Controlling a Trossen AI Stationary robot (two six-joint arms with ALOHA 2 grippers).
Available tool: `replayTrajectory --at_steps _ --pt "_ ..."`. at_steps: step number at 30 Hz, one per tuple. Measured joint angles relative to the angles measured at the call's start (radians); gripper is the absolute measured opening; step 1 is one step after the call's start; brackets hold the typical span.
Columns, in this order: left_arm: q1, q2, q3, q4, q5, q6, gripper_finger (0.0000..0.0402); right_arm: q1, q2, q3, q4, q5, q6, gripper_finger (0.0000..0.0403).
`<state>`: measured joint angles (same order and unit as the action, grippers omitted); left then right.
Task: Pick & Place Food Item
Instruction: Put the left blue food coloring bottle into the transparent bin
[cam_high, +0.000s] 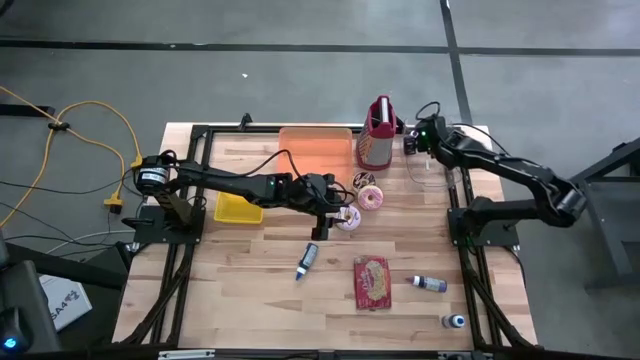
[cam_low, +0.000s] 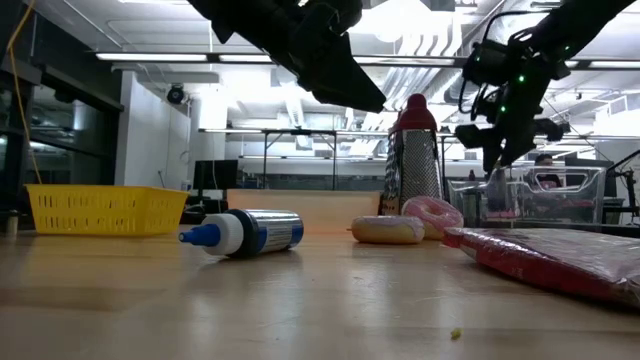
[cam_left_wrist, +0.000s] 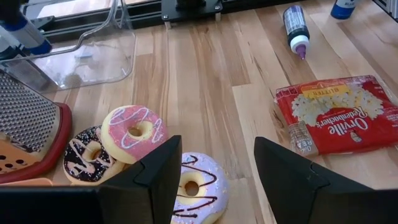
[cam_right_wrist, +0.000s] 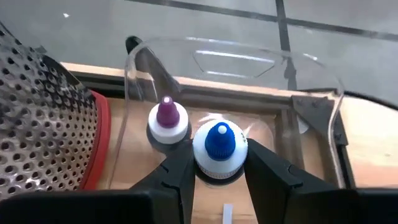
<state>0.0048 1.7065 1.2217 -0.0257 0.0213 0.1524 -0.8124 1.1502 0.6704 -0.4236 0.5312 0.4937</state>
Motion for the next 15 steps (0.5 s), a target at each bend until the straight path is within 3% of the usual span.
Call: replayTrajectory --at_steps 15 --pt "0.0 0.0 0.0 -0.005 0.0 -0.002 0.0193 -0.034 0.037 0.0 -0.012 -0.069 0.082 0.0107"
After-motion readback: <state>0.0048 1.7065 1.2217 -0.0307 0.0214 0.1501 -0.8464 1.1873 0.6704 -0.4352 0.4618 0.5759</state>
